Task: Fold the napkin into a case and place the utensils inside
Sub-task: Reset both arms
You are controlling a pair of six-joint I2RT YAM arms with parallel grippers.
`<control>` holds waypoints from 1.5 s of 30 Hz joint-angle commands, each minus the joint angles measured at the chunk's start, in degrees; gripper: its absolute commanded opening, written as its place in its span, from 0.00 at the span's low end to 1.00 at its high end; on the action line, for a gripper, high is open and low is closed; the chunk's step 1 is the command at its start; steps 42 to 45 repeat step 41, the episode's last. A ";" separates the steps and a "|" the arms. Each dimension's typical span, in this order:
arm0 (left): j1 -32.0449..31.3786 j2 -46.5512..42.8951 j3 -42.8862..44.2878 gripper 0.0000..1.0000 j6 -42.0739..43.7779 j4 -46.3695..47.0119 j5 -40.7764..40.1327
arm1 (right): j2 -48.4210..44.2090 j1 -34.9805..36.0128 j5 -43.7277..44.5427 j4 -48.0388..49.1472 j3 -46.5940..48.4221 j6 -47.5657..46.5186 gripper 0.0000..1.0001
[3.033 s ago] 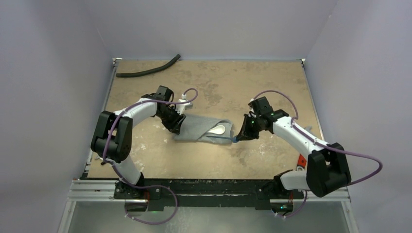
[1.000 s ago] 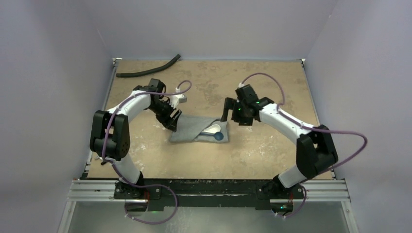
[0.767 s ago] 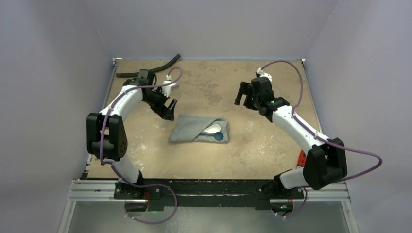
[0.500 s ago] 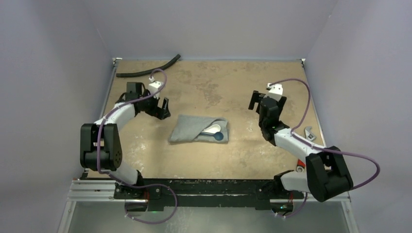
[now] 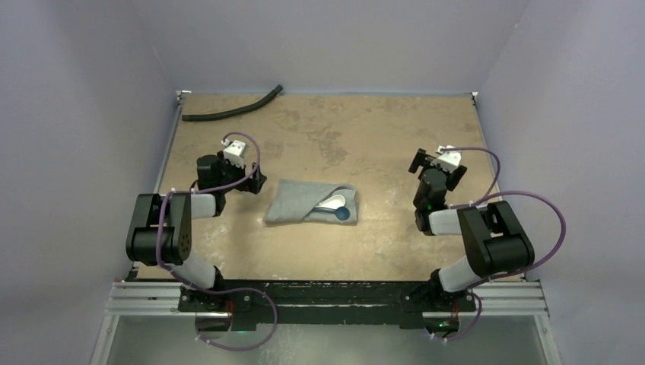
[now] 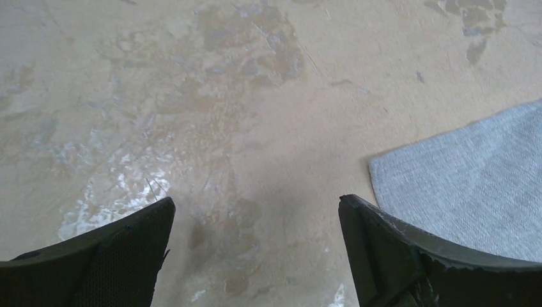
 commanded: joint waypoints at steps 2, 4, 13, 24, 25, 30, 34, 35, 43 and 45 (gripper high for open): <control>0.51 -0.28 -1.88 0.99 -1.67 12.67 -3.04 | 2.45 -1.67 -1.77 16.24 -1.65 -2.42 0.99; 0.54 -2.36 -4.62 0.99 0.86 17.74 -5.32 | 1.89 -1.93 -3.84 15.13 -2.04 -1.37 0.99; 0.86 -0.03 -13.80 0.99 -0.25 35.22 -9.45 | 2.40 -2.05 -7.24 18.99 -3.28 -4.17 0.99; -1.08 3.76 -16.41 0.99 -1.42 42.80 -17.93 | 4.26 -3.28 -26.17 32.28 -10.09 -10.92 0.99; -1.10 3.21 -15.73 0.98 -1.32 41.19 -18.10 | 4.39 -3.76 -24.54 28.31 -8.14 -9.18 0.99; -1.10 3.74 -16.07 0.99 -1.60 42.78 -18.10 | 3.51 -5.70 -23.50 26.40 -7.56 -8.17 0.99; -1.10 3.94 -16.02 0.99 -1.73 42.92 -18.04 | 3.71 -5.69 -24.48 25.62 -7.24 -7.82 0.99; -1.10 4.37 -16.02 0.99 -1.69 43.60 -18.01 | 3.77 -5.71 -24.56 25.51 -7.21 -7.75 0.99; -1.10 3.98 -16.20 0.99 -1.80 43.37 -18.09 | 3.90 -5.69 -24.66 26.09 -7.30 -7.74 0.99; -1.10 3.98 -16.20 0.99 -1.80 43.37 -18.09 | 3.90 -5.69 -24.66 26.09 -7.30 -7.74 0.99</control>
